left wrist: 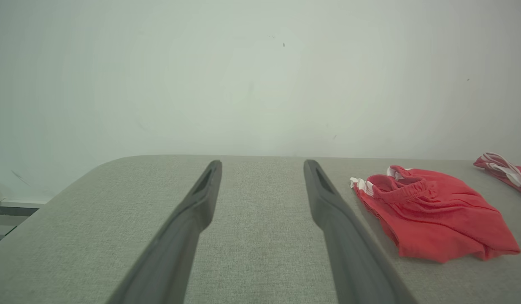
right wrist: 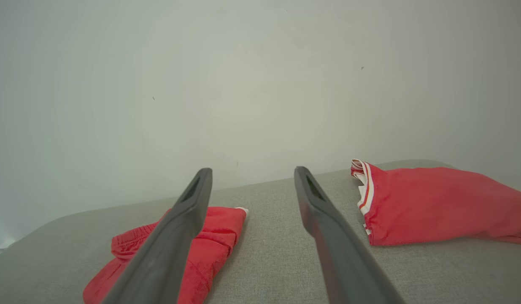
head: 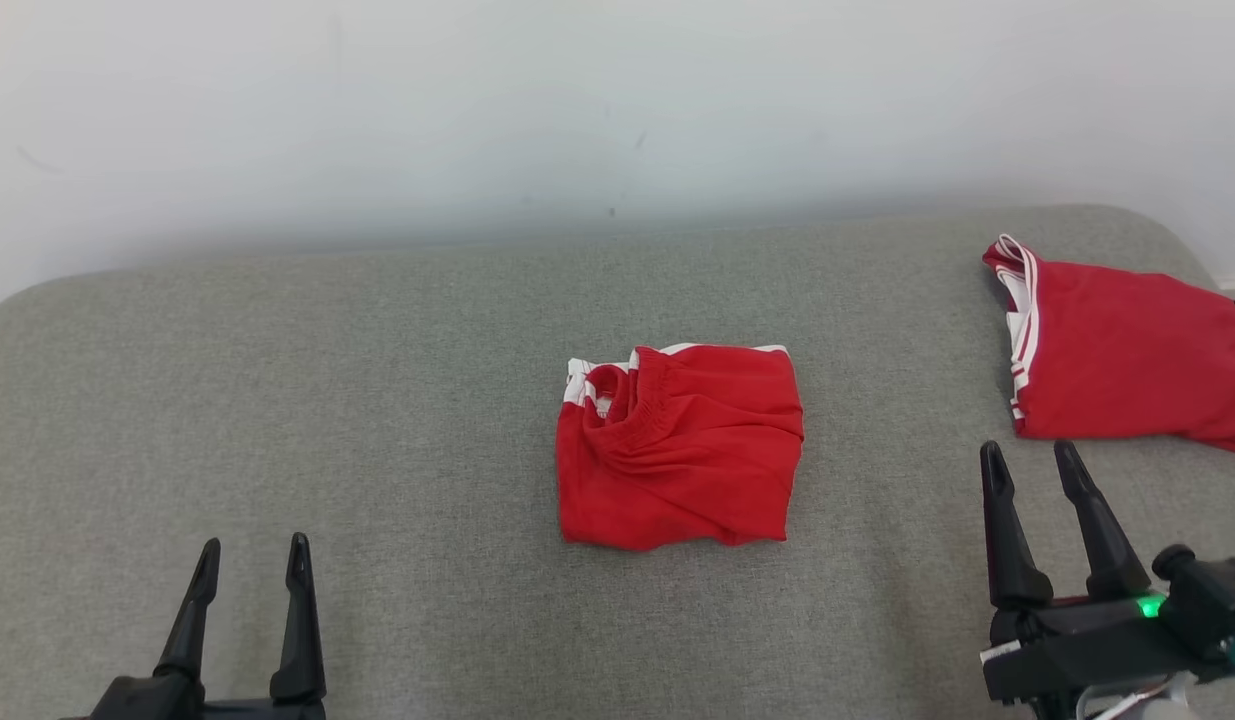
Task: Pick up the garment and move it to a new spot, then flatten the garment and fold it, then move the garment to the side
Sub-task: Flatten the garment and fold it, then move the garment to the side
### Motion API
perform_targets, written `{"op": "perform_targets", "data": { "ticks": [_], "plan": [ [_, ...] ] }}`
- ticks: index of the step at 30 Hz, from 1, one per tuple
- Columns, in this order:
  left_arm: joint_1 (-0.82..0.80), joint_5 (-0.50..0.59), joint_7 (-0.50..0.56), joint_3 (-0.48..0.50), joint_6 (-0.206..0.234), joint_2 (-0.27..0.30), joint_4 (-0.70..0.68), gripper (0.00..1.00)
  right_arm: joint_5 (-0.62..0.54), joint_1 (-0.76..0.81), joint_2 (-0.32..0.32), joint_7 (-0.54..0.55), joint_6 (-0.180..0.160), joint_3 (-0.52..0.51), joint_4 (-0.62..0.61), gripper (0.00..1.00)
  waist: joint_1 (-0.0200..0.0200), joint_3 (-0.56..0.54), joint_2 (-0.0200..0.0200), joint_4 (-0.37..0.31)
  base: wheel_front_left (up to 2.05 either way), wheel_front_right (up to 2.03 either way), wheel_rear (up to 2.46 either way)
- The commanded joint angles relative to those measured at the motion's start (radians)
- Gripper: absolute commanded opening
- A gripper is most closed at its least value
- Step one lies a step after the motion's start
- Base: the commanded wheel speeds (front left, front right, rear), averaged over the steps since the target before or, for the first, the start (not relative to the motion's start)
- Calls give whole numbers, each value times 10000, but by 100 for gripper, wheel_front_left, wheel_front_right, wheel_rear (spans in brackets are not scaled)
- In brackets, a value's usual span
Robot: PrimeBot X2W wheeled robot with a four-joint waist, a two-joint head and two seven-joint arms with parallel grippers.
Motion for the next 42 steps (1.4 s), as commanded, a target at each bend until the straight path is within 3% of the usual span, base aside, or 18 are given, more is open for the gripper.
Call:
{"op": "perform_targets", "data": {
  "ticks": [1, 15, 42],
  "plan": [
    [196, 92, -28, 58, 13, 40, -33, 100, -194, 254, 110, 8, -26, -134, -140, 100, 1, -42, 0, 47, 0, 0, 0],
    [650, 132, -30, -80, 13, 115, -173, 100, -1233, 1090, 832, 6, -26, -562, -254, 100, 1, -228, 0, 169, 0, 0, 0],
    [619, 69, -30, -75, 13, 169, -168, 100, -1352, 838, 479, 87, -26, 251, 343, 100, 1, -234, 0, 252, 0, 0, 0]
  ]
}}
